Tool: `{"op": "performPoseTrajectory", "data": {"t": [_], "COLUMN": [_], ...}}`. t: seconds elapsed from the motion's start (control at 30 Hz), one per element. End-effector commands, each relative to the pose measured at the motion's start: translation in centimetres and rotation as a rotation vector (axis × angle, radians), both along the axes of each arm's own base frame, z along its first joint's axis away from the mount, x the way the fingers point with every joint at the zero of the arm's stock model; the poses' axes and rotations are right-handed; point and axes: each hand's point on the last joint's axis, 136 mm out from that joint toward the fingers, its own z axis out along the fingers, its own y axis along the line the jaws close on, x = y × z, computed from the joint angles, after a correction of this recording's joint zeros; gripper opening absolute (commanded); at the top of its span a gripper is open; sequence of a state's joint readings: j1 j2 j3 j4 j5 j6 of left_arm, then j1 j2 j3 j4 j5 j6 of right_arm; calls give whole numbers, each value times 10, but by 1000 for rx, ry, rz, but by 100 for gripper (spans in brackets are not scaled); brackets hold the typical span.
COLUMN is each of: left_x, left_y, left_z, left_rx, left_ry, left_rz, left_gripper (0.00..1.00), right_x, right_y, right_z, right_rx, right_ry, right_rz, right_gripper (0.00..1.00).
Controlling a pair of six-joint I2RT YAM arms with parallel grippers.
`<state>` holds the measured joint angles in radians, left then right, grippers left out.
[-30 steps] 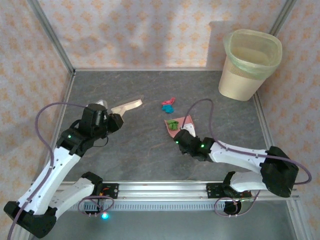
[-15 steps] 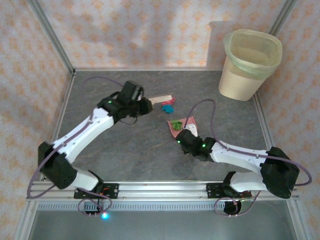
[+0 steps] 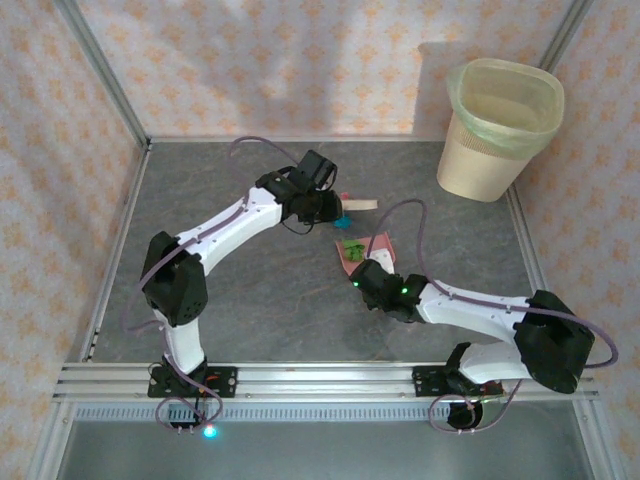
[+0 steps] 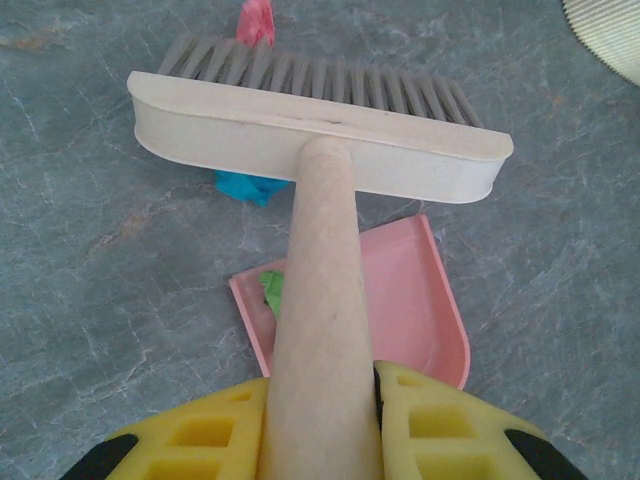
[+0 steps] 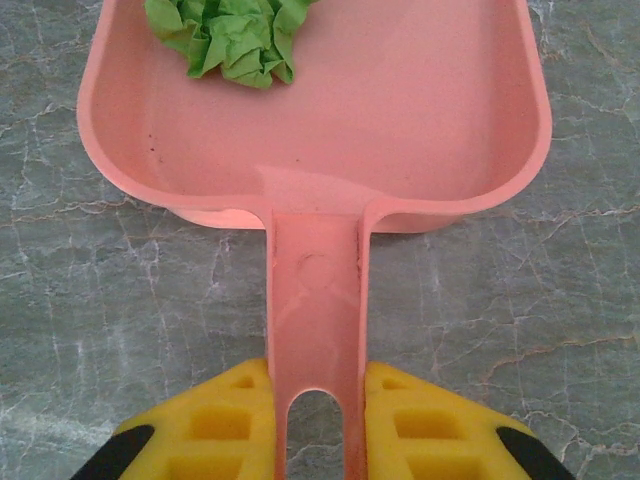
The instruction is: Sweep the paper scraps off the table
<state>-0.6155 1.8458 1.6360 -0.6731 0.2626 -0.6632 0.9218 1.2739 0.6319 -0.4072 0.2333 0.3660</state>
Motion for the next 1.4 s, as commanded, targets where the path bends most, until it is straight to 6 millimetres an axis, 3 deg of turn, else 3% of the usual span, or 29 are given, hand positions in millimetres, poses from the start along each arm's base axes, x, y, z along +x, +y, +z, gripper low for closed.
{"op": "performPoseTrajectory", "data": {"t": [0.0, 0.23, 0.5, 0.87, 1.1, 1.37], "left_x": [-8, -43, -81, -105, -98, -95], "left_y": [-12, -41, -48, -14, 30, 55], "left_z": [14, 16, 29, 38, 72, 93], "left_rx": [-15, -89, -155, -128, -113, -209], "left_ry": [-11, 42, 55, 15, -143, -201], "left_rz": [-65, -172, -234, -195, -32, 61], "left_gripper": [0, 0, 0, 0, 0, 0], "right_x": [3, 3, 3, 4, 5, 6], "right_y": [-7, -7, -7, -9, -9, -9], "right_z": [0, 1, 2, 3, 7, 8], "right_rx": [-39, -44, -43, -47, -40, -29], "right_ry": [-6, -8, -10, -20, -32, -47], "right_rz": [-17, -18, -19, -23, -24, -23], "right_gripper": [0, 0, 0, 0, 0, 0]}}
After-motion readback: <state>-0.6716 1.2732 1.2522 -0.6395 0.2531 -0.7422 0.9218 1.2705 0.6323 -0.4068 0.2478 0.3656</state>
